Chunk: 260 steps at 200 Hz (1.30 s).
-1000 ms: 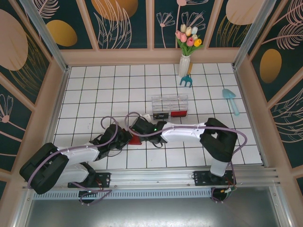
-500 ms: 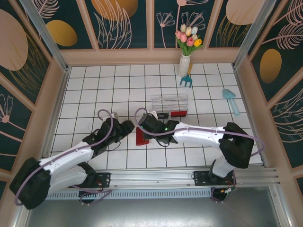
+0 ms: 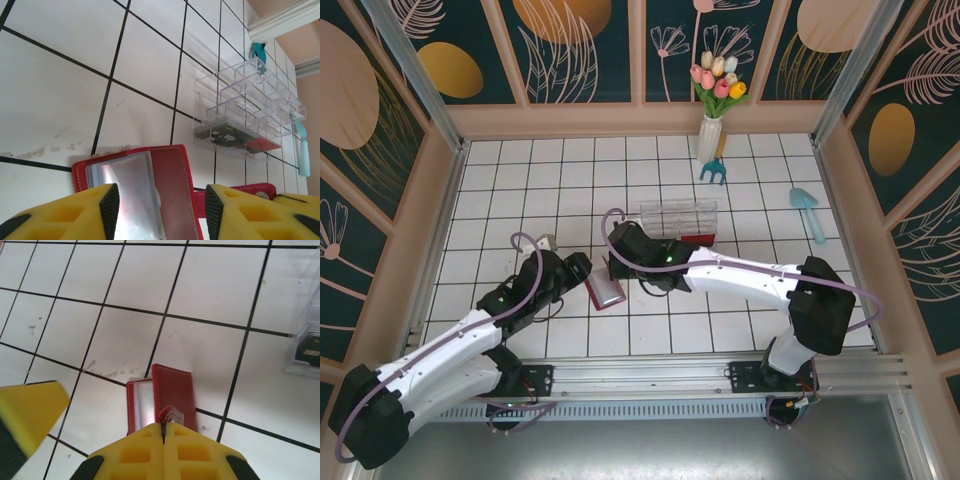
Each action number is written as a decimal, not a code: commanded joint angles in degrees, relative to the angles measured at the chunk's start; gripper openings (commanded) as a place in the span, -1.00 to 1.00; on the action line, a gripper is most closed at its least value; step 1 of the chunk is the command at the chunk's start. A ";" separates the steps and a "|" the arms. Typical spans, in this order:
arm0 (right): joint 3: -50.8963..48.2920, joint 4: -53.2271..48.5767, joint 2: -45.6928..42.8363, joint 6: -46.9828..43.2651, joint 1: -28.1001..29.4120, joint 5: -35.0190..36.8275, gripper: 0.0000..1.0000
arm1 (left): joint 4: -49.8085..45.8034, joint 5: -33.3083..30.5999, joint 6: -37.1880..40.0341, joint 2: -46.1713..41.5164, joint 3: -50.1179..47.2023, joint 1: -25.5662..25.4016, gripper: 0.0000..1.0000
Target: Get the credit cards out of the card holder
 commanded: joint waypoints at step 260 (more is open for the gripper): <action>-8.25 -7.57 2.26 0.40 -4.11 8.10 -0.29 | 17.46 10.88 0.45 18.46 -1.55 -2.41 -0.72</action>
